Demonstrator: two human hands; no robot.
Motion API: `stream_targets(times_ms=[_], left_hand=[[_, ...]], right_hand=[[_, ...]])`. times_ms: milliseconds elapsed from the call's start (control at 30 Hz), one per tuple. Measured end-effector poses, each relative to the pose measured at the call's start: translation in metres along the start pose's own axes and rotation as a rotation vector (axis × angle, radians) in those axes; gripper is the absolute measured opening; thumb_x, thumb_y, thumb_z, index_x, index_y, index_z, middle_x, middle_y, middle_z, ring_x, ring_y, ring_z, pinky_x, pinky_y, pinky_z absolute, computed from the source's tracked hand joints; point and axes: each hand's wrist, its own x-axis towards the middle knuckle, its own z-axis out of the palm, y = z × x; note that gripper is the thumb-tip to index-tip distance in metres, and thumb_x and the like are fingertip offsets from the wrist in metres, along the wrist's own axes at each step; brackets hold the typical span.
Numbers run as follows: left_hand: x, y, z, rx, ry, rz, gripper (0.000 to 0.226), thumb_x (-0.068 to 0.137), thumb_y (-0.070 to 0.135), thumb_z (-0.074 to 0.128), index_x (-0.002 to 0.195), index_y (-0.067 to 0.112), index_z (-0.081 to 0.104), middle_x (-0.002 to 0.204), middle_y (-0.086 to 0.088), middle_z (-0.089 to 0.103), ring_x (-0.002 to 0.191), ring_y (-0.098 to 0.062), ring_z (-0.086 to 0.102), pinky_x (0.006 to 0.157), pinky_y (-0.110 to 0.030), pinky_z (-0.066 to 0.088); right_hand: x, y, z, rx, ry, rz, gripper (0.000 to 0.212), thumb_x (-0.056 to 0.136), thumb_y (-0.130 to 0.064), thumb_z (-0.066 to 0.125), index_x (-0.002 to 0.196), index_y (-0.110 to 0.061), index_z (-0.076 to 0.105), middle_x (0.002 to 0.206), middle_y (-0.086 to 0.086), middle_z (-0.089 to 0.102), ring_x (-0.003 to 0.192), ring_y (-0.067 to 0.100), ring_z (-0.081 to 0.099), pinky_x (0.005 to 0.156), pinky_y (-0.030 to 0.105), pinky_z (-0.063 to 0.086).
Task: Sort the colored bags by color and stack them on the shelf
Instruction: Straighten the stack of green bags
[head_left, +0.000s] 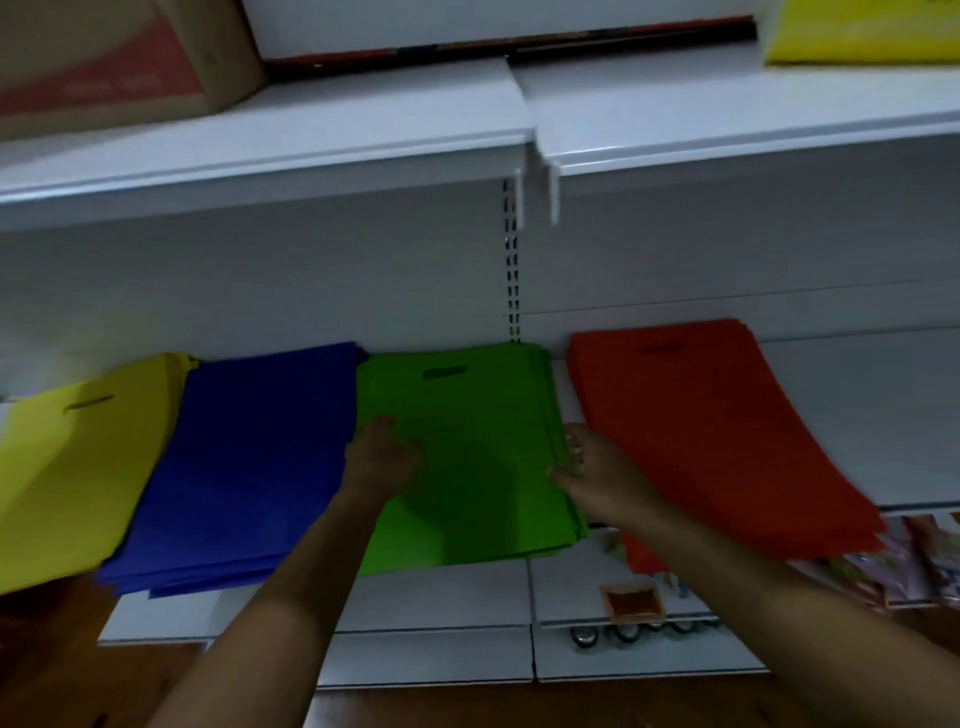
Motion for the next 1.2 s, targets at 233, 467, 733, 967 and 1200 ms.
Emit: stream_targets(times_ms=[233, 467, 733, 967, 1200], left_hand=[[0.025, -0.035, -0.01, 0.189, -0.104, -0.048, 0.038, 0.087, 0.033, 0.057, 0.118, 0.013, 0.054, 0.121, -0.009, 0.054, 0.118, -0.03, 0.048, 0.097, -0.032, 0.037], [0.034, -0.039, -0.005, 0.076, -0.095, 0.027, 0.011, 0.082, 0.021, 0.062, 0.075, 0.018, 0.054, 0.074, 0.003, 0.054, 0.083, -0.023, 0.06, 0.072, -0.029, 0.047], [0.042, -0.034, 0.0, -0.066, -0.134, 0.021, 0.053, 0.078, 0.024, 0.064, 0.128, 0.012, 0.053, 0.125, -0.013, 0.058, 0.103, -0.03, 0.06, 0.085, -0.032, 0.05], [0.045, -0.041, 0.006, 0.076, -0.115, 0.054, 0.045, 0.087, 0.022, 0.06, 0.13, 0.014, 0.051, 0.124, -0.011, 0.057, 0.104, -0.029, 0.059, 0.091, -0.036, 0.05], [0.046, -0.044, 0.004, -0.017, -0.075, 0.01, 0.036, 0.084, 0.014, 0.061, 0.12, 0.01, 0.059, 0.113, -0.013, 0.063, 0.096, -0.03, 0.063, 0.082, -0.034, 0.053]], right_hand=[[0.01, -0.01, 0.042, -0.177, 0.027, 0.143, 0.058, 0.087, -0.031, 0.062, 0.139, -0.015, 0.041, 0.135, 0.013, 0.045, 0.118, 0.029, 0.05, 0.095, 0.041, 0.05], [0.014, -0.003, 0.046, -0.27, 0.076, 0.227, 0.062, 0.091, -0.032, 0.058, 0.143, -0.012, 0.031, 0.145, 0.016, 0.032, 0.132, 0.036, 0.033, 0.105, 0.042, 0.038], [0.014, -0.005, 0.056, -0.334, 0.143, 0.272, 0.051, 0.092, -0.037, 0.054, 0.131, -0.009, 0.038, 0.144, 0.018, 0.029, 0.131, 0.036, 0.028, 0.102, 0.044, 0.034], [0.025, -0.006, 0.05, -0.283, 0.135, 0.209, 0.056, 0.092, -0.036, 0.055, 0.138, -0.01, 0.035, 0.143, 0.013, 0.034, 0.131, 0.035, 0.031, 0.101, 0.041, 0.037], [0.048, -0.011, 0.041, -0.279, 0.116, 0.234, 0.059, 0.091, -0.036, 0.057, 0.14, -0.014, 0.033, 0.144, 0.017, 0.031, 0.131, 0.037, 0.028, 0.1, 0.042, 0.035]])
